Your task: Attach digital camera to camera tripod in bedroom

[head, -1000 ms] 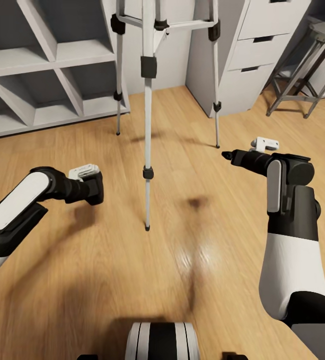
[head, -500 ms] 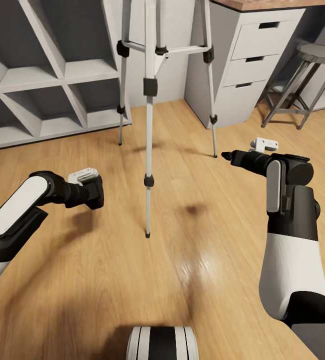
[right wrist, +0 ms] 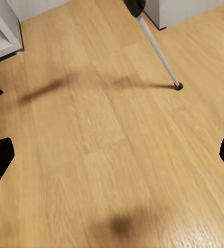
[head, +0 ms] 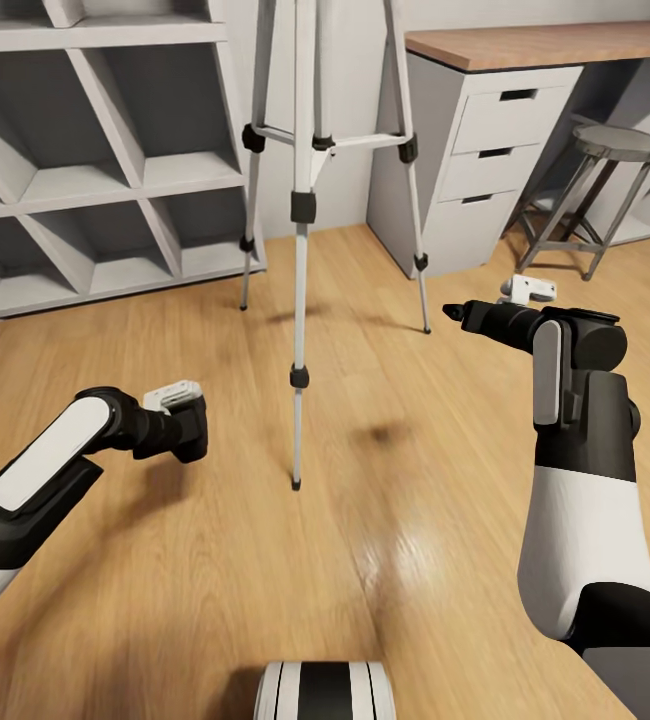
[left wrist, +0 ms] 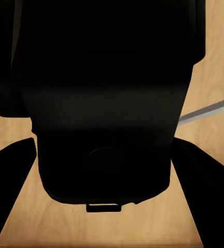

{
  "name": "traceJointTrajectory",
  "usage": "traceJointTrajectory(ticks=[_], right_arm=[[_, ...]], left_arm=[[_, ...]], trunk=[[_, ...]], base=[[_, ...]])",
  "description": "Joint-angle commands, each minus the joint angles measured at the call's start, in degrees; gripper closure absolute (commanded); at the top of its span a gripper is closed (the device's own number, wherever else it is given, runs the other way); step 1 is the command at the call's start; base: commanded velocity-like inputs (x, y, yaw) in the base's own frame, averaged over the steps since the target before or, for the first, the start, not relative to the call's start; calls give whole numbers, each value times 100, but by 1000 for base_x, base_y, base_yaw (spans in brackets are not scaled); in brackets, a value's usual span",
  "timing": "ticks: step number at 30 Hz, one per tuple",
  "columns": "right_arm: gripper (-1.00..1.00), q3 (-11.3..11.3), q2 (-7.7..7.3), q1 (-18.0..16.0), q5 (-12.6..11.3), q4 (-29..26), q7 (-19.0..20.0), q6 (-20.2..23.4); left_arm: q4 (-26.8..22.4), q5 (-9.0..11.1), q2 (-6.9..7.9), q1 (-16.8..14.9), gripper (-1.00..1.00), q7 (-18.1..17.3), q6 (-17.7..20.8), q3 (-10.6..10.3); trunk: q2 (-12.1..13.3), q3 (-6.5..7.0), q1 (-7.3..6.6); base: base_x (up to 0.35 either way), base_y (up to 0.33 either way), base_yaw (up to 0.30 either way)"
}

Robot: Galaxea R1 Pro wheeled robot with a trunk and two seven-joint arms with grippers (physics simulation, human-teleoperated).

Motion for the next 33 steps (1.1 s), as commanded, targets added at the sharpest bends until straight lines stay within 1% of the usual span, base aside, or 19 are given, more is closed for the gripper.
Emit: traceJointTrajectory(ticks=[1,5,13,33], right_arm=[[-100,-15,5,-4,-20,-4,7,25],[-100,-15,5,-4,-20,-4,7,25],[-100,-14,5,-4,-19,-3,7,25],[-100,-15,5,-1,-19,-3,7,25]], left_arm=[[-4,21,1,24,100,42,50,0],[-4,18,3,102,100,45,53,20],[-5,16,29,163,100,51,55,42],[-5,16,-6,176,100,42,56,35]], trunk=[[0,19,-3],[5,107,-13],[16,284,-34],[43,727,-86]], base=[[0,0,0],[0,0,0],[0,0,0],[0,0,0]])
